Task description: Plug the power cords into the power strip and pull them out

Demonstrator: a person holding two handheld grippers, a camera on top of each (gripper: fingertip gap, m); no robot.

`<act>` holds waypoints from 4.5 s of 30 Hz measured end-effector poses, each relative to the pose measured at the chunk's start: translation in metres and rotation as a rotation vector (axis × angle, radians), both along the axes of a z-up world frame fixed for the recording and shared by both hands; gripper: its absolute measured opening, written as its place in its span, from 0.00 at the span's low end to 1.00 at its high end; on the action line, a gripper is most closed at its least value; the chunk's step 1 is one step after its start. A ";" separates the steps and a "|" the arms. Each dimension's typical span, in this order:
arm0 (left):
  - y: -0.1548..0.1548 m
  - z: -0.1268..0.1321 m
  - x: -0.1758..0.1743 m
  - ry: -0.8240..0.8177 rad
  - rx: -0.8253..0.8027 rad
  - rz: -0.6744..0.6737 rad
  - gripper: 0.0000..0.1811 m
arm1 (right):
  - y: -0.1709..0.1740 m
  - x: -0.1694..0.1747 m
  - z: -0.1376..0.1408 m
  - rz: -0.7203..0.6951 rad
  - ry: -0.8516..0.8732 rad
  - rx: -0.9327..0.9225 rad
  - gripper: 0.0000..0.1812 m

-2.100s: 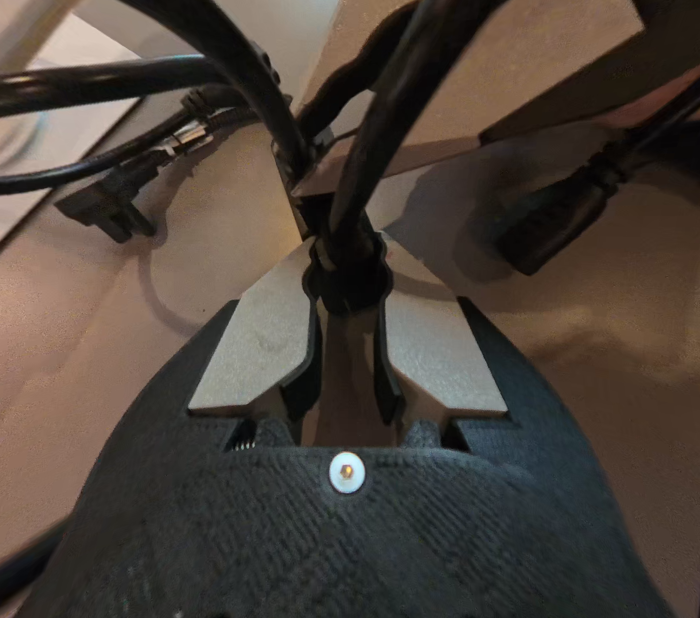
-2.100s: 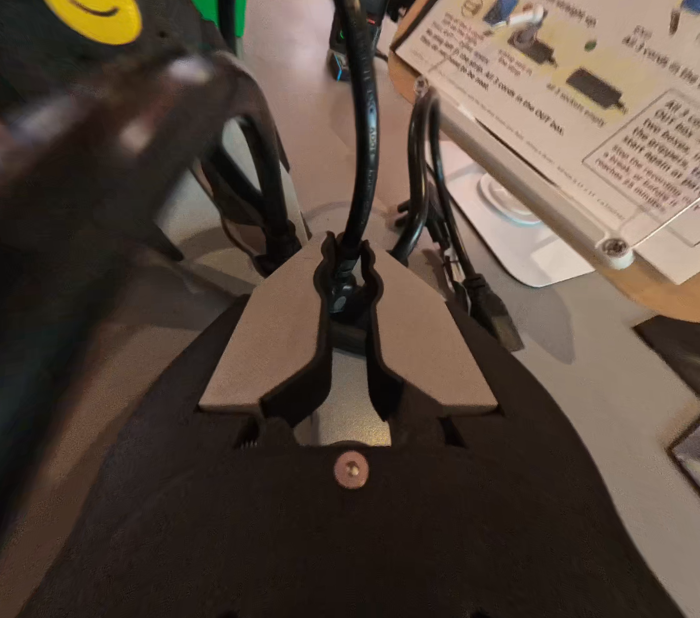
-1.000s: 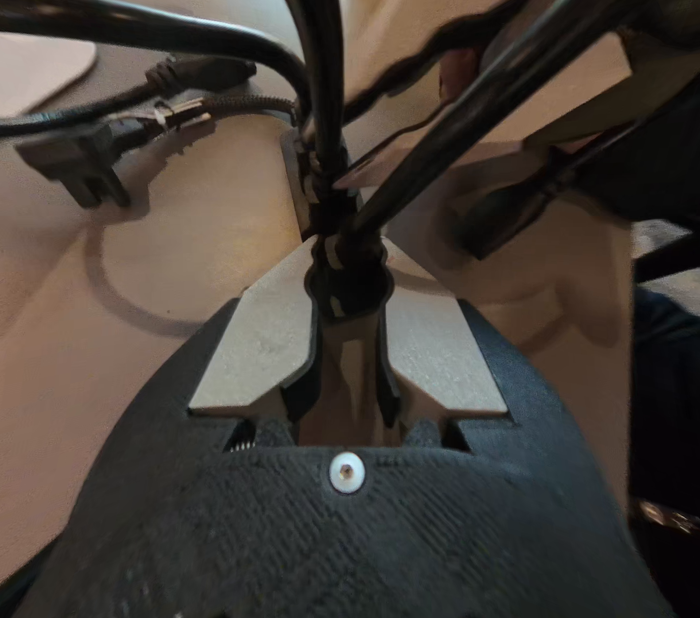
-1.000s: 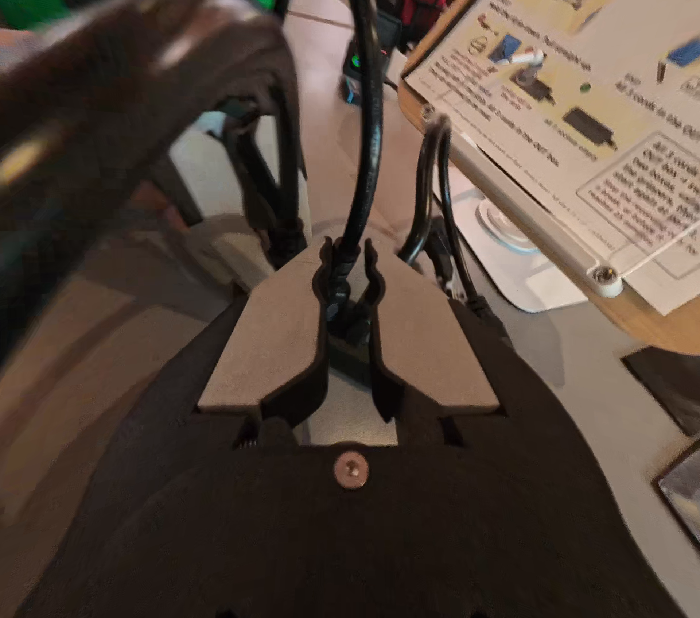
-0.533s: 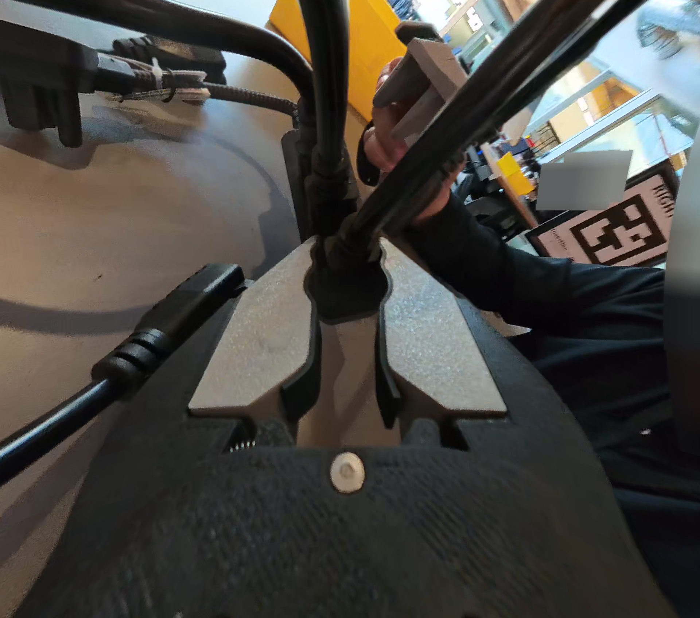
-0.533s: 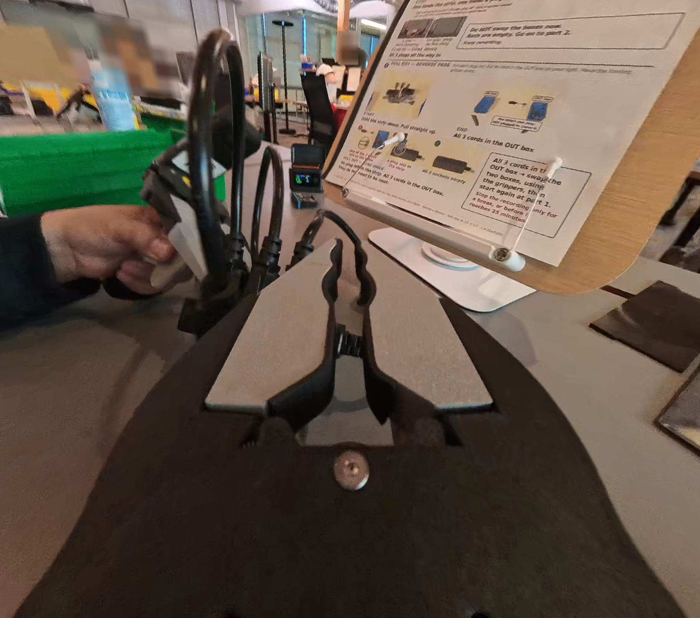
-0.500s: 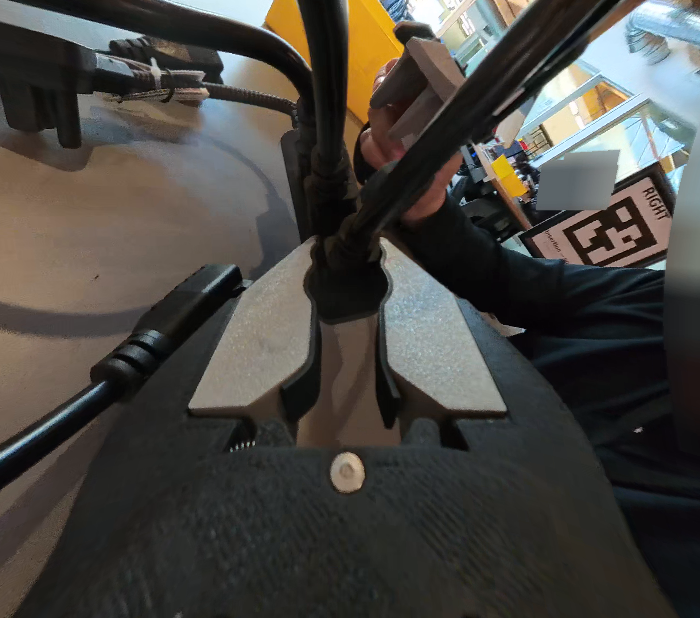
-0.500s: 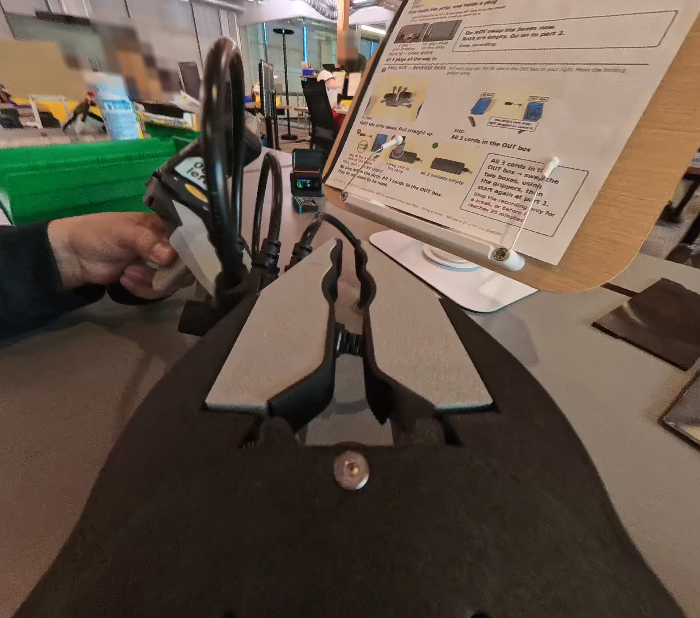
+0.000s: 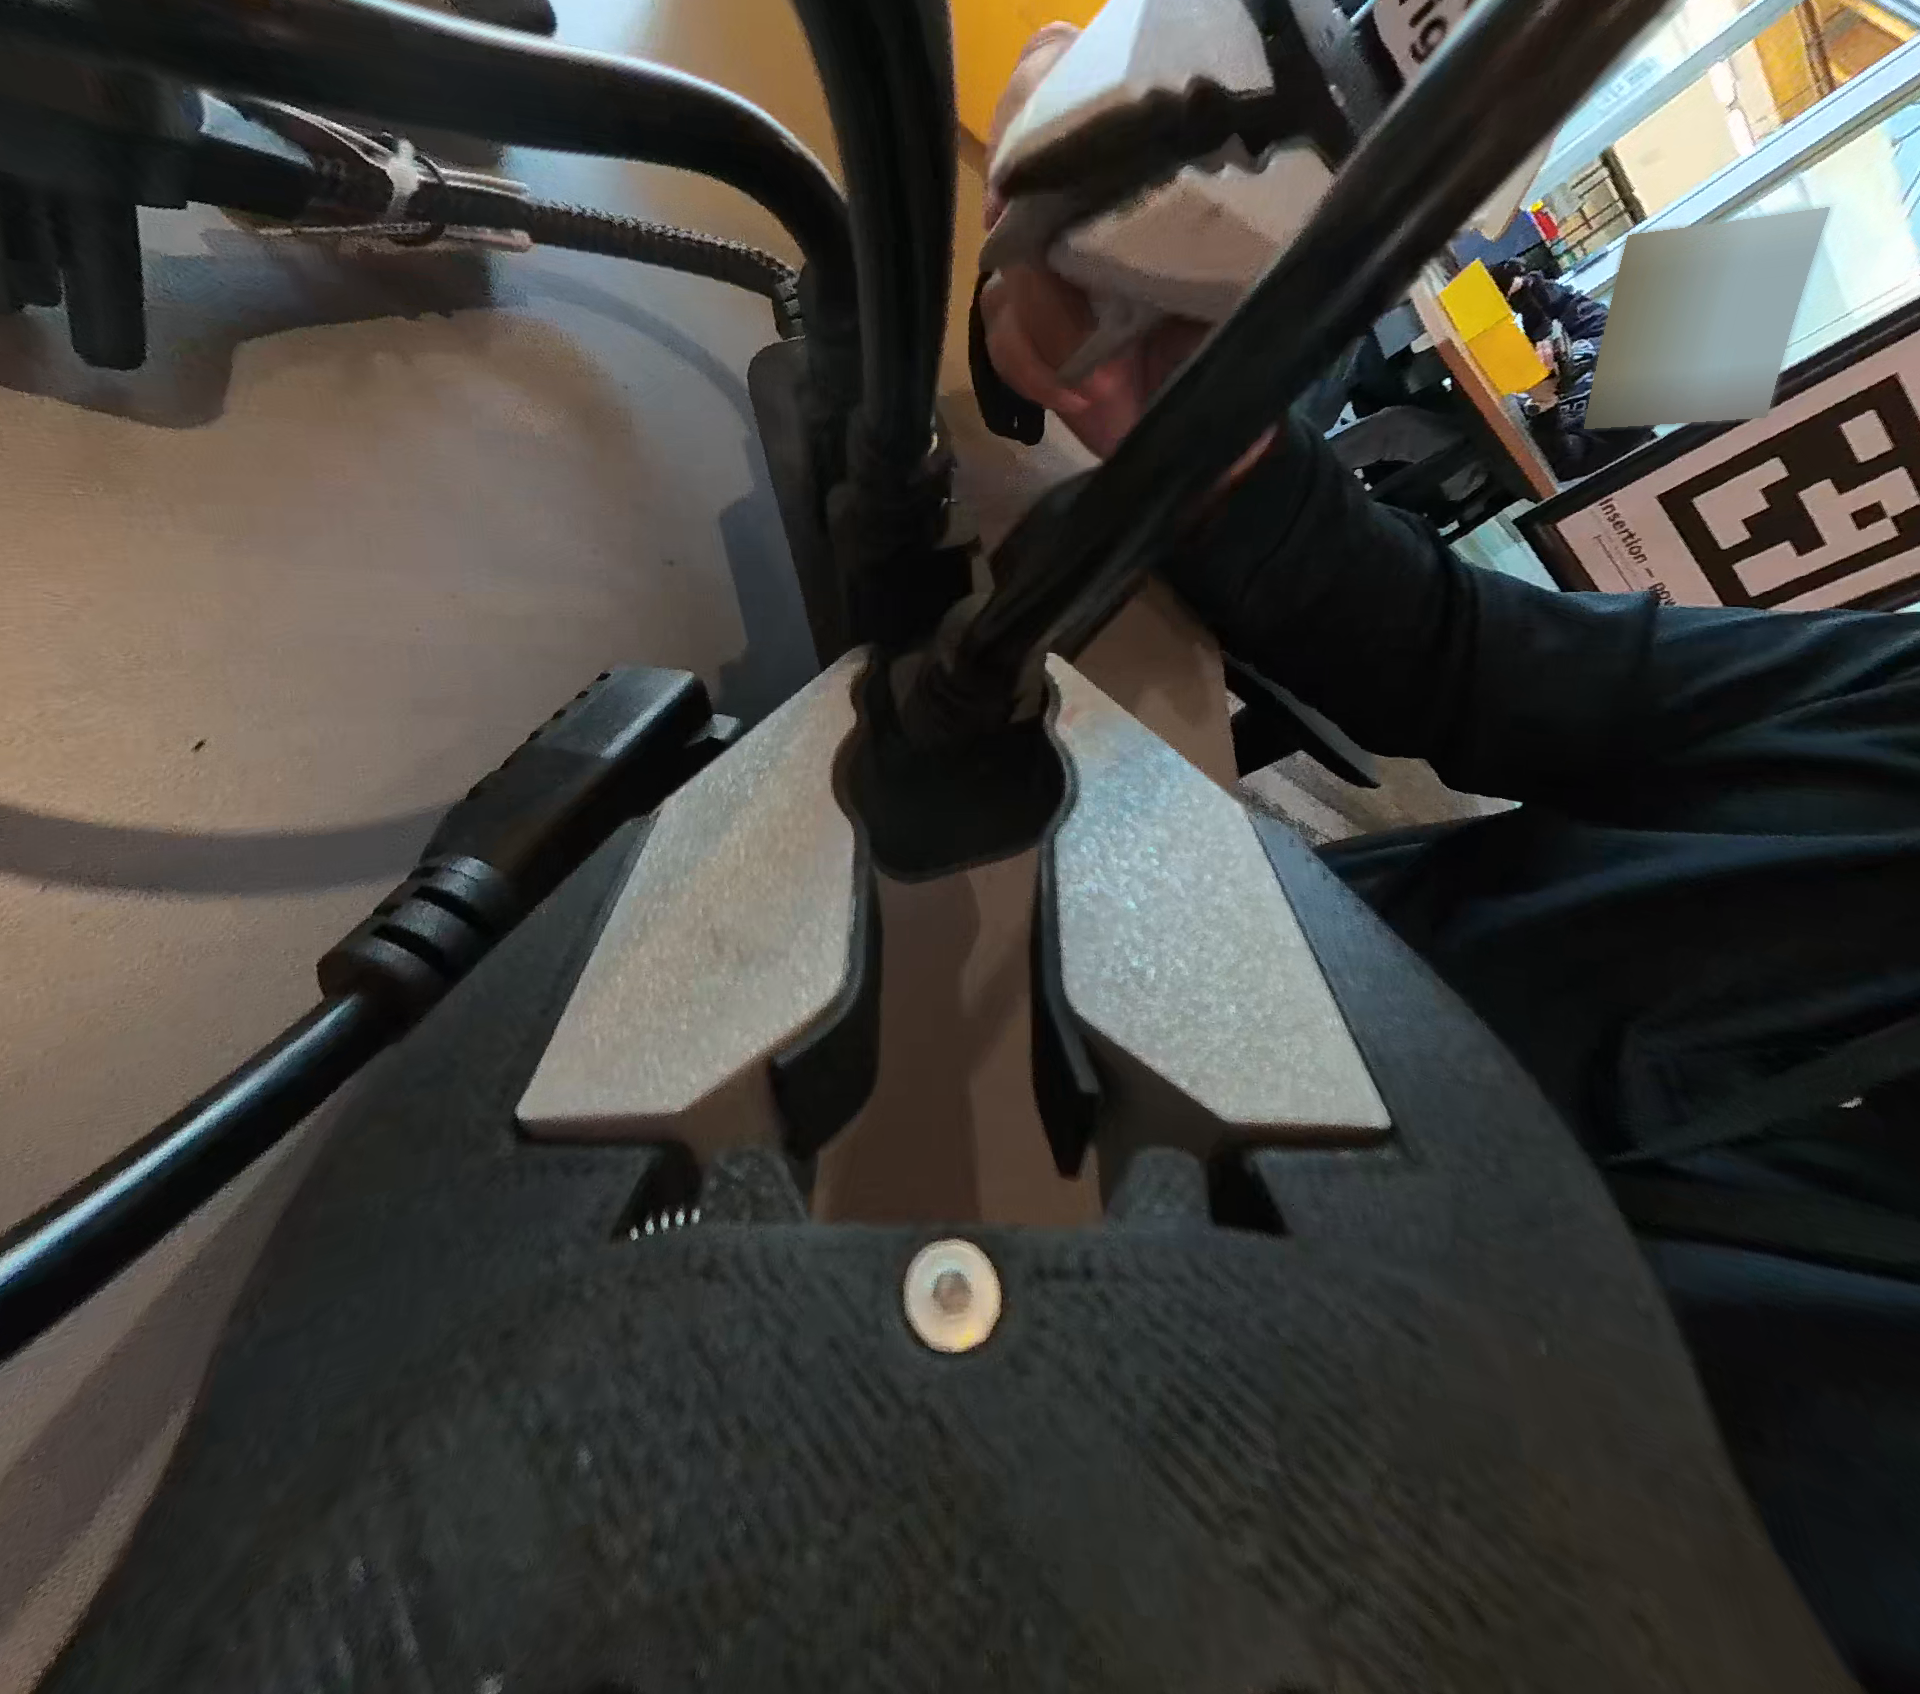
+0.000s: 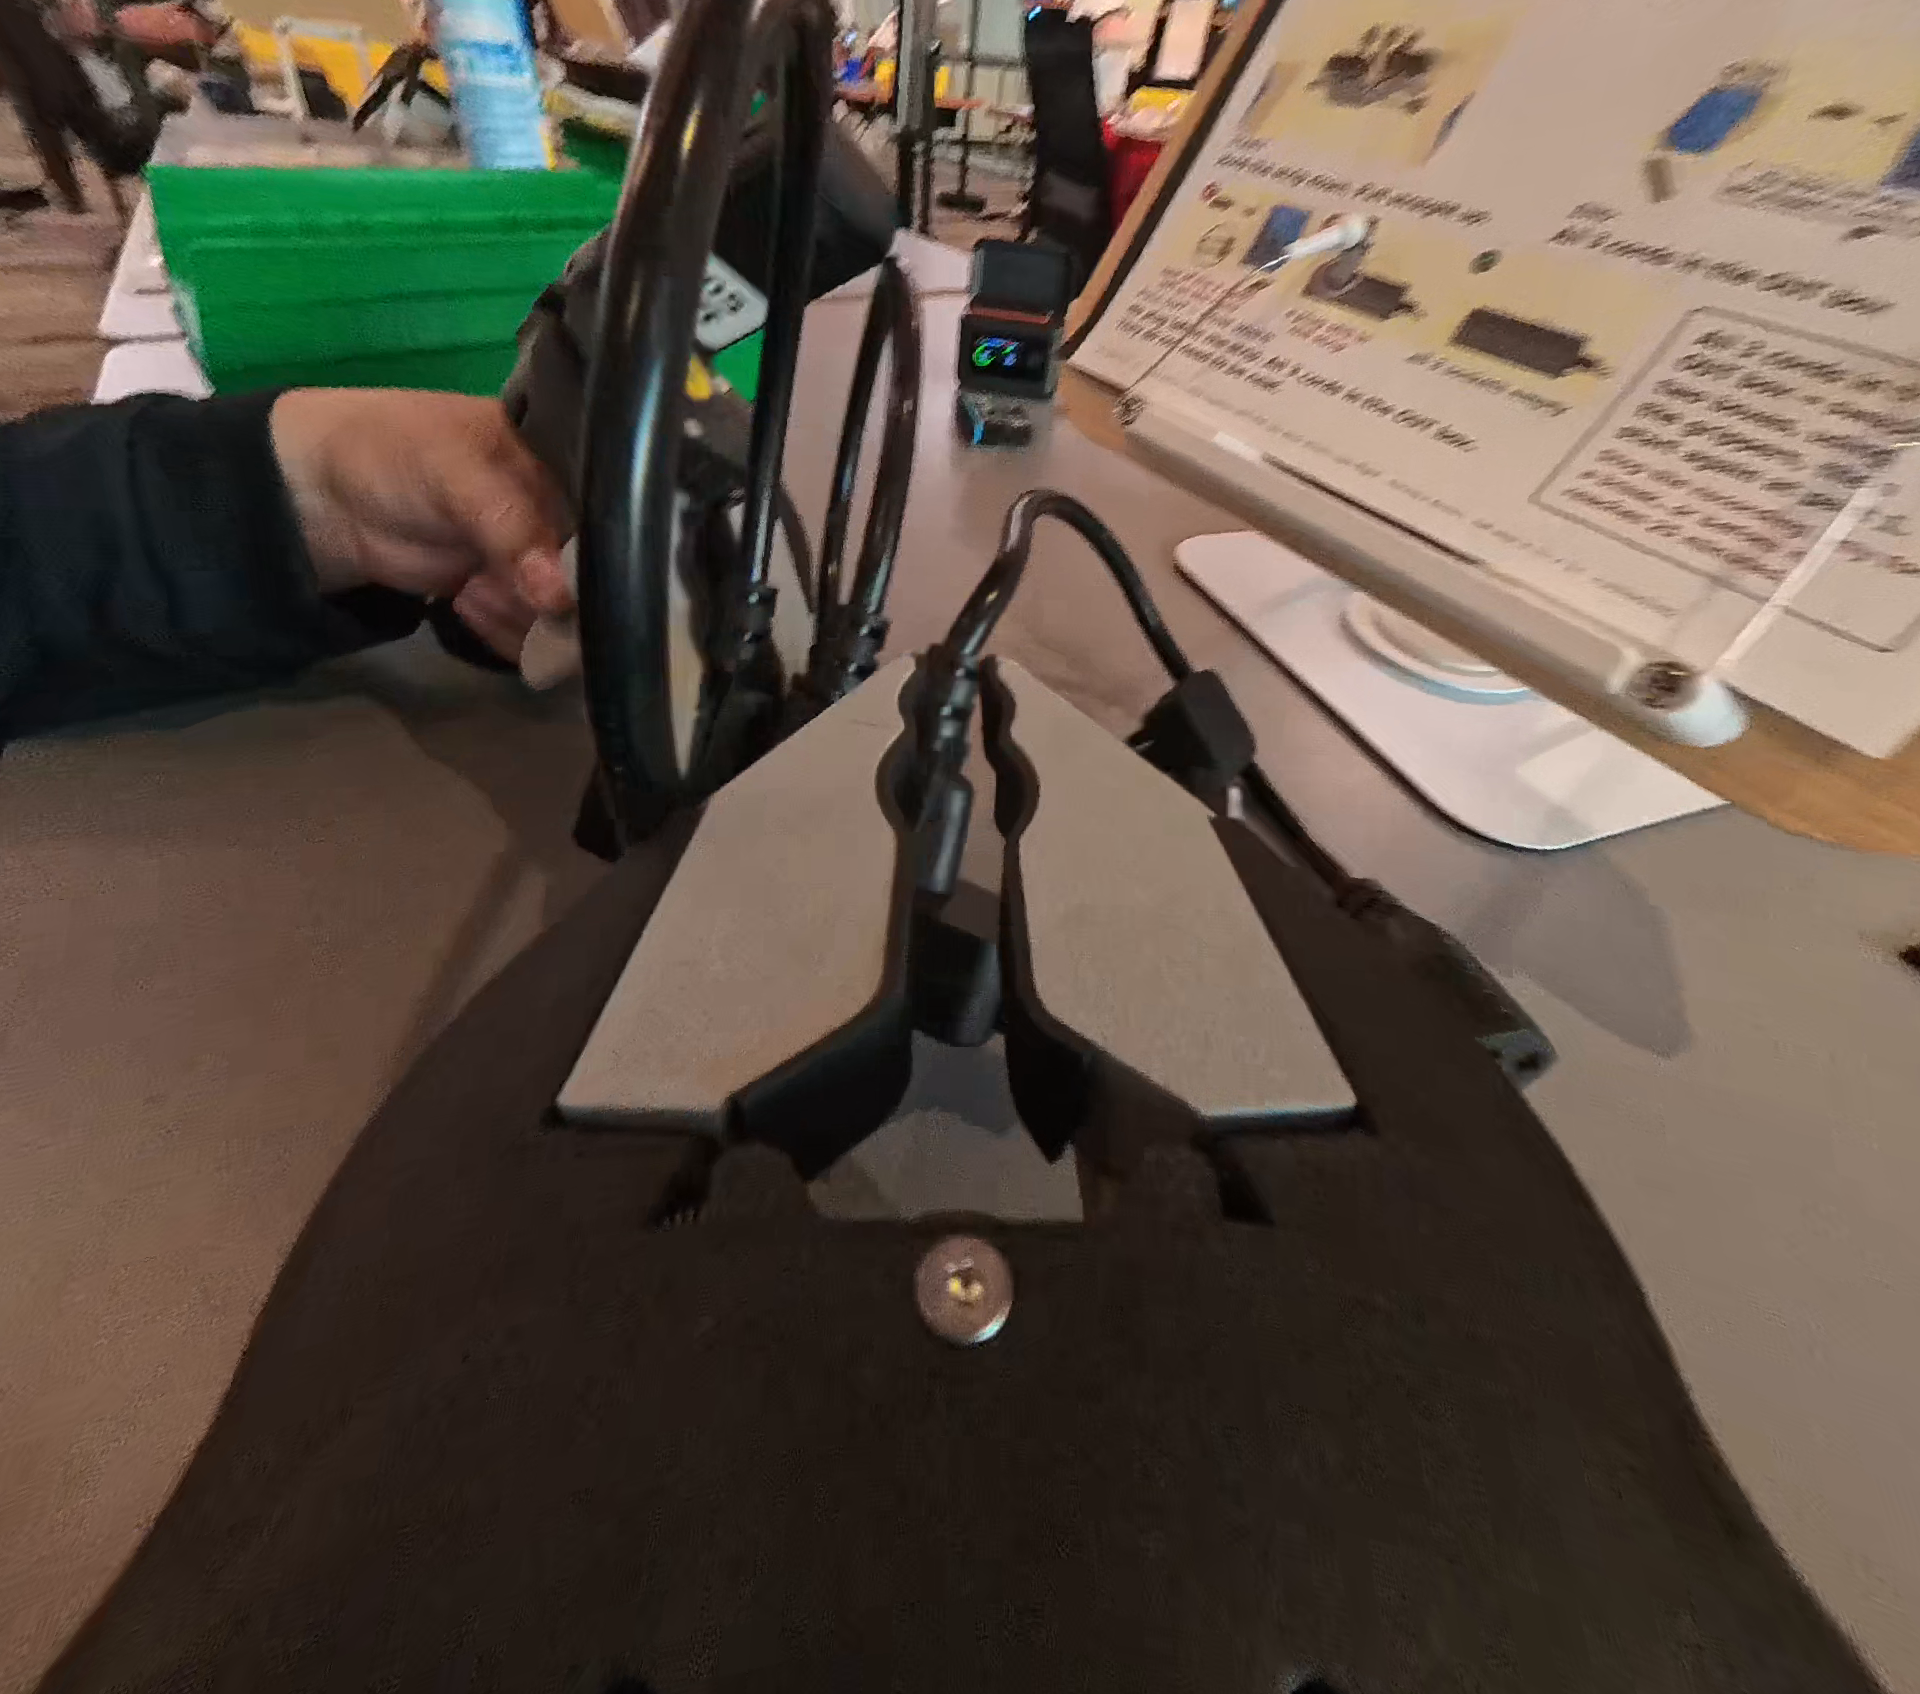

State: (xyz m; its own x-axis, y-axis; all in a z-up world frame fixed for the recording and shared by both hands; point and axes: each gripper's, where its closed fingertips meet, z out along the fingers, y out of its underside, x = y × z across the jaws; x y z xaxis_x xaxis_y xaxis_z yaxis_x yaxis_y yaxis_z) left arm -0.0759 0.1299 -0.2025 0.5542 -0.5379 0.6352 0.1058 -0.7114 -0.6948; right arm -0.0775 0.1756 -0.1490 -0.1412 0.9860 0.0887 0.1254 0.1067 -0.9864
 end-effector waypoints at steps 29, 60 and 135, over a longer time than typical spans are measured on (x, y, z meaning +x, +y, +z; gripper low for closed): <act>-0.007 -0.011 0.007 0.058 -0.040 -0.054 0.15 | -0.034 0.003 -0.050 0.289 -0.305 0.992 0.18; -0.007 -0.011 0.008 0.051 -0.043 -0.058 0.16 | -0.036 -0.003 -0.052 0.399 -0.407 0.993 0.23; -0.005 -0.010 0.016 0.034 0.008 -0.094 0.14 | -0.012 0.016 0.001 0.076 0.088 0.252 0.07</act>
State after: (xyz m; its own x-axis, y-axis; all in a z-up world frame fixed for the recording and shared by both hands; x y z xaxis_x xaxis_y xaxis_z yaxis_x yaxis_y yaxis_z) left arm -0.0603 0.1246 -0.2124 0.5226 -0.5933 0.6122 0.0151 -0.7116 -0.7025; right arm -0.0614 0.1633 -0.1477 -0.1950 0.9180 0.3452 0.0227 0.3561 -0.9342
